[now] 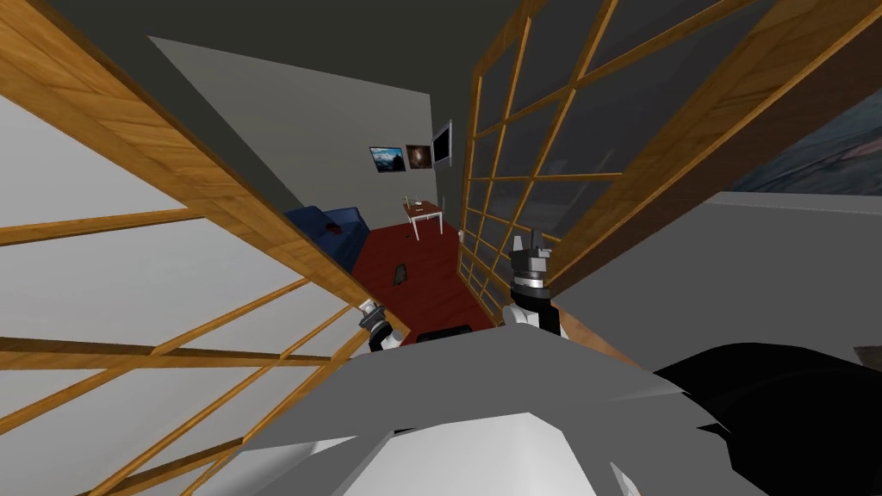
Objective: Push the door open
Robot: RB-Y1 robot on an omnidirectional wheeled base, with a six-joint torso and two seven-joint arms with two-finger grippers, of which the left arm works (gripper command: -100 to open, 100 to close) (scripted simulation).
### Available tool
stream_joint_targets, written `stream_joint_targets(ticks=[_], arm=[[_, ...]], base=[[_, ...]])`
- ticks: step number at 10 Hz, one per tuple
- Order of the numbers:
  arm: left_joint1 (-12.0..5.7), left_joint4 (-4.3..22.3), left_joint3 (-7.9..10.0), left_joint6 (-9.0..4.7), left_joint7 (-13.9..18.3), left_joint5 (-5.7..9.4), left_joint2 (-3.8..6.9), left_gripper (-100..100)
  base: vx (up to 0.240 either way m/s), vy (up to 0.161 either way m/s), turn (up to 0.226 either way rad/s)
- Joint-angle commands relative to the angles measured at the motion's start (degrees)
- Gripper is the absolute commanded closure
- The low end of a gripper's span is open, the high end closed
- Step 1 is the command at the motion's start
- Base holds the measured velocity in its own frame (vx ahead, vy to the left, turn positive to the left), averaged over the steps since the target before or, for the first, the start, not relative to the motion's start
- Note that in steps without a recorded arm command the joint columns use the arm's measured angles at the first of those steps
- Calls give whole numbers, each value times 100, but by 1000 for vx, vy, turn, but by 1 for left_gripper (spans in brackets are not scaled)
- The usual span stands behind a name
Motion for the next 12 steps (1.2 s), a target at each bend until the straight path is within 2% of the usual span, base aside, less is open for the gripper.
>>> stream_joint_targets(ticks=[1,2,3,4,8,10,11,12], arm=[[93,-158,48,-30,-73,105,-6,100],[123,-199,44,-28,-99,147,-34,100],[107,-135,22,0,-64,114,-34,100],[109,-151,118,-18,-96,184,69,100],[111,-143,329,-56,-141,335,188,100],[113,-139,448,-77,-167,420,203,100],[113,-139,448,-77,-167,420,203,100],[114,-135,559,-97,-191,500,183,100]], base=[[184,18,42],[180,24,50],[81,13,21],[122,43,15],[188,52,54],[214,67,64],[121,38,29],[142,62,52]])
